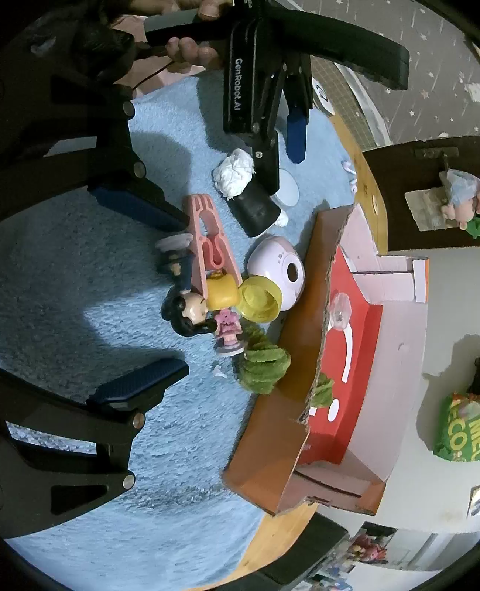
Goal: Organize objects
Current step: 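Grasp the white round lid with left tool while right tool grasps dark-haired figurine, then lift white lid with left tool while right tool carries figurine toward the box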
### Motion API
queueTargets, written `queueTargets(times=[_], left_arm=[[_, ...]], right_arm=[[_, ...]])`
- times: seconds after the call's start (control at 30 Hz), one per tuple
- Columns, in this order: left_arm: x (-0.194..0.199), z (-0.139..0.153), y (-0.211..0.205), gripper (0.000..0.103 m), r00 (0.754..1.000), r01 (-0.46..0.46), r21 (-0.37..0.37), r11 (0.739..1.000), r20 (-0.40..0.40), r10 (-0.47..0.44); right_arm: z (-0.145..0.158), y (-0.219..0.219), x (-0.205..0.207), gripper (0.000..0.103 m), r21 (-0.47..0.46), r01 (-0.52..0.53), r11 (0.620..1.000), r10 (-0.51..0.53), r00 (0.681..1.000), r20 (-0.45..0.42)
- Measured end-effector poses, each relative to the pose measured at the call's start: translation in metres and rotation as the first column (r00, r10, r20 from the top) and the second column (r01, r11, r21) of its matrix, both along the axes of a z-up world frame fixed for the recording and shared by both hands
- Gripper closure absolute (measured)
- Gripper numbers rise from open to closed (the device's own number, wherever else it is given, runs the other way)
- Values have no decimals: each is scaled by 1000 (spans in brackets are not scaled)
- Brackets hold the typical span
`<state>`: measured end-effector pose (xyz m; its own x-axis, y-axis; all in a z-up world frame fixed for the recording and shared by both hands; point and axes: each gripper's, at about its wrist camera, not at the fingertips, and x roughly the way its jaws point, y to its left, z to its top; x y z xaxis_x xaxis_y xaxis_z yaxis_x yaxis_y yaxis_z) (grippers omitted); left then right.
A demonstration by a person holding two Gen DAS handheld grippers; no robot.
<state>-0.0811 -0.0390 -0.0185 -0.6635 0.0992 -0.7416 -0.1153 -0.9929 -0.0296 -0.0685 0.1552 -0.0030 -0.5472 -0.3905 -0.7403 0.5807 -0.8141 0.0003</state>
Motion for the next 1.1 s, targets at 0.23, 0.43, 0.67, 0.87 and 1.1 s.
queueTargets(times=[0.23,0.43,0.67,0.87,1.1], left_arm=[[-5,-1,5,37,1000,14,-21,1000,-9,-14],[-9,0,9,53,999,26,-22,999,-21,-26],[-9,-1,11,60,999,28,-14,999,-25,-29],[-6,1,9,60,1000,18,7,1000,-23,-18],[1,8,7,60,999,18,21,1000,-32,-17]], right_arm=[[1,-2,-3,51,0,-8,1000,8,1000,-8],[1,-2,-3,51,-10,-2,1000,2,1000,-6],[2,0,-2,51,-31,10,999,-10,1000,5],[2,2,-1,51,-44,17,999,-17,1000,12],[3,3,1,51,-60,24,998,-23,1000,14]])
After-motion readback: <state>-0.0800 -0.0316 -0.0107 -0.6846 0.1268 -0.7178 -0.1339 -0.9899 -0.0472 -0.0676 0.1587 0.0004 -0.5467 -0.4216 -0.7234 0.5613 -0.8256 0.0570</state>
